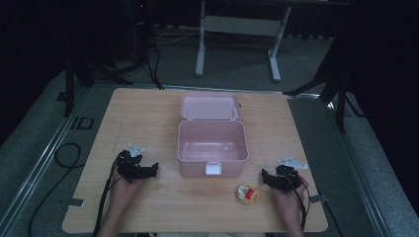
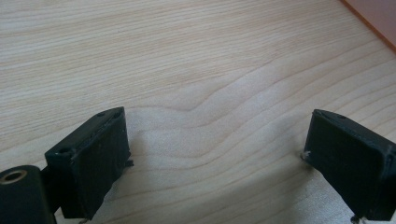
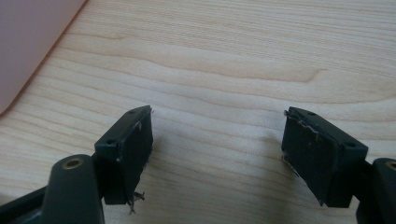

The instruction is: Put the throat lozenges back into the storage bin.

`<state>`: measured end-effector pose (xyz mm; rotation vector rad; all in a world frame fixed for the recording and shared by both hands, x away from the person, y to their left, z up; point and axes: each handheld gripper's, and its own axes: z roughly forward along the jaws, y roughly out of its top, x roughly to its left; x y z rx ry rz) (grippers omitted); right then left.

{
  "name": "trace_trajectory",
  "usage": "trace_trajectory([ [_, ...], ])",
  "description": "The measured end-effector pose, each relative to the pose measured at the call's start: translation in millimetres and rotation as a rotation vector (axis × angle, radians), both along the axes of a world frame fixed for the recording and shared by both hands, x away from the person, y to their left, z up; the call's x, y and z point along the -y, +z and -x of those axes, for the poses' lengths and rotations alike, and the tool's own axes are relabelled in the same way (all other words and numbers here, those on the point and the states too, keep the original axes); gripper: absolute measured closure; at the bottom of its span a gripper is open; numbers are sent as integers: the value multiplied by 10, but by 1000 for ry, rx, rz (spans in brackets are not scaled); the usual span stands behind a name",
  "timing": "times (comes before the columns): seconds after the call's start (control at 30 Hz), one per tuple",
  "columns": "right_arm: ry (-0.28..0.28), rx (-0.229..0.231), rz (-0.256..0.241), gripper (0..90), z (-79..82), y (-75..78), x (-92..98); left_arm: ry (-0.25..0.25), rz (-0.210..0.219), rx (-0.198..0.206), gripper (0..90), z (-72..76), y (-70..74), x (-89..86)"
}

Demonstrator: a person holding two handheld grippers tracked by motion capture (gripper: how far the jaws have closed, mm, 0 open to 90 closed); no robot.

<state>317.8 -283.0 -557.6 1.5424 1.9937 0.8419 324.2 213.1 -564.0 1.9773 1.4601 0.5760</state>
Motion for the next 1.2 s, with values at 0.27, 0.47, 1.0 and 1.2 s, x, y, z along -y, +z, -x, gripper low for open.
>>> trace_trajectory([
  [0.27, 8, -4, -15, 240, 11, 7, 17, -1, -1, -2, 69, -1, 1, 0],
  [0.47, 16, 6, -49, 246, 35, 54, 46, 0, 0, -2, 69, -2, 2, 0],
  [1.0, 97, 35, 49, 265, 125, 291, 47, 0, 0, -1, 69, 0, 1, 0],
  [1.2, 130, 25, 39, 265, 131, 373, 48, 0, 0, -1, 69, 0, 0, 0],
])
